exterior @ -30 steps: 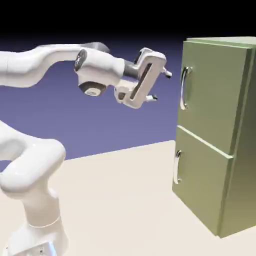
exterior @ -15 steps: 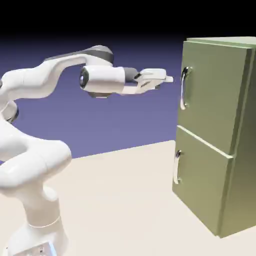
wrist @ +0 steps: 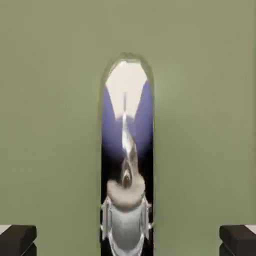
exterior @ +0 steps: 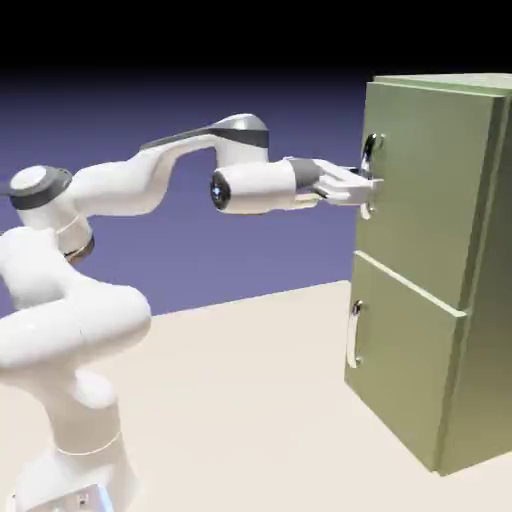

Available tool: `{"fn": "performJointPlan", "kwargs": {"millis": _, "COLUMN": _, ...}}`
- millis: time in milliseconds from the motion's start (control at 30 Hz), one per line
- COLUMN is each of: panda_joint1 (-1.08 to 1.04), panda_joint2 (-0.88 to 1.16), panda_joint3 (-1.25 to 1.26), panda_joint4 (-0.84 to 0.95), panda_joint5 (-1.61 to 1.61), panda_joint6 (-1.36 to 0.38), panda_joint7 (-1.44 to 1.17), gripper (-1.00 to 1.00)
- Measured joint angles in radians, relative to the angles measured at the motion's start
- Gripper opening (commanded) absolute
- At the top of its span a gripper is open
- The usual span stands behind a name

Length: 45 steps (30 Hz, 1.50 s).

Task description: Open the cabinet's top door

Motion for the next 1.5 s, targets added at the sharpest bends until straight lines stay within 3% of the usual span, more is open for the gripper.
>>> {"fn": "performJointPlan", "kwargs": {"millis": 600, "panda_joint1": 0.262, "panda_joint2": 0.524, "panda_joint3": -0.134, "panda_joint4": 0.086, "panda_joint5": 0.297, "panda_joint6": 0.231, "panda_joint7": -0.783, "gripper": -1.0}}
{"fn": "performJointPlan", "kwargs": {"millis": 1133, "panda_joint1": 0.822, "panda_joint2": 0.793, "panda_joint3": -0.624, "panda_joint4": 0.006, "panda_joint5": 0.337, "panda_joint6": 0.245, "panda_joint7": -1.257, "gripper": -1.0}}
{"fn": "performJointPlan", "kwargs": {"millis": 1500, "panda_joint1": 1.117, "panda_joint2": 0.691, "panda_joint3": -0.941, "panda_joint4": -0.166, "panda_joint5": -0.061, "panda_joint6": 0.141, "panda_joint7": -1.011, "gripper": -1.0}}
